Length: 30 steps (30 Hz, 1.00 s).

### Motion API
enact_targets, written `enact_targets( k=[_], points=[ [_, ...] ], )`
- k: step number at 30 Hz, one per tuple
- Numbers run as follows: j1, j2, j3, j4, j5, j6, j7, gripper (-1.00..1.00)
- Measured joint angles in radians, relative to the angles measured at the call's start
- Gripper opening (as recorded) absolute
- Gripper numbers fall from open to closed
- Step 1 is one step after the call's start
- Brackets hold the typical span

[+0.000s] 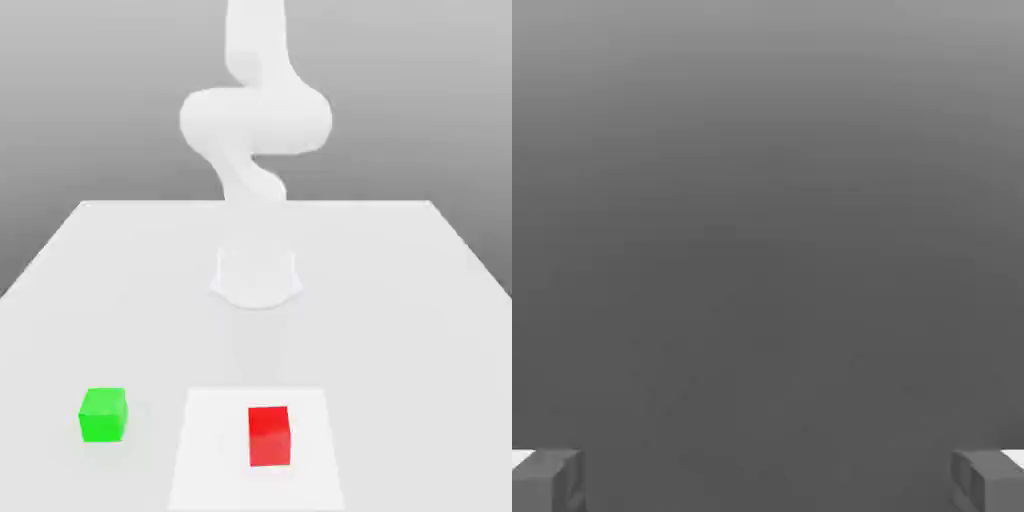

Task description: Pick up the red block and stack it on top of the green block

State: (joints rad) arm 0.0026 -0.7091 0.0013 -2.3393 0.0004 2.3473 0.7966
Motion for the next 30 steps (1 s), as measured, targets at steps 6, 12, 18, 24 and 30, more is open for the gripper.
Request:
enact_targets(
  k=[6,12,18,24,30],
  points=[
    [0.006,0.224,0.003,-0.097,0.001,0.116,-0.008,0.0],
    [0.012,0.442,0.007,-0.191,0.001,0.229,-0.015,0.0],
    [0.017,0.659,0.013,-0.284,-0.001,0.342,-0.022,0.0],
    [0.019,0.877,0.014,-0.324,-0.008,0.486,-0.021,0.0],
    [0.022,0.984,0.01,-0.31,-0.014,0.577,-0.016,-1.0]
  ],
)
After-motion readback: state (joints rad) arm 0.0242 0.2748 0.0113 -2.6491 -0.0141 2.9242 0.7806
